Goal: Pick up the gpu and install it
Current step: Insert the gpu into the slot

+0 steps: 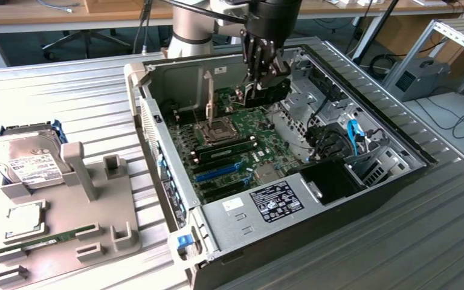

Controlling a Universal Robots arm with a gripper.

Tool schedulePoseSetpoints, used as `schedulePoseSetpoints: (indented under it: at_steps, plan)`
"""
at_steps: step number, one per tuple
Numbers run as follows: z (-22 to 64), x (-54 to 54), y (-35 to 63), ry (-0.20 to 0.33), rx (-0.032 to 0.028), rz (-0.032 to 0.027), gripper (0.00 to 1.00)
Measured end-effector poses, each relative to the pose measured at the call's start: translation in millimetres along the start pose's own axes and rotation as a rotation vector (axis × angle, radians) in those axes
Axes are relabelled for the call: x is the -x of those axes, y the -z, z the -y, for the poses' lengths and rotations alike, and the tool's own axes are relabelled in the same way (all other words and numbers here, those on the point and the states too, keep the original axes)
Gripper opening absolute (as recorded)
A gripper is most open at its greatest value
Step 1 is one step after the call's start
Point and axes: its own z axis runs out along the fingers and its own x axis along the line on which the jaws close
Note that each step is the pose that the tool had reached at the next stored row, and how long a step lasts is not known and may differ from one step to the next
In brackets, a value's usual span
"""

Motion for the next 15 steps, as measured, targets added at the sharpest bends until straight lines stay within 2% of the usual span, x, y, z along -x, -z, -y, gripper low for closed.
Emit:
schedulePoseSetpoints:
  at_steps: [15]
  plan:
    - [0.0,0.0,-0.2,0.087,0.0004,0.0042,0.26]
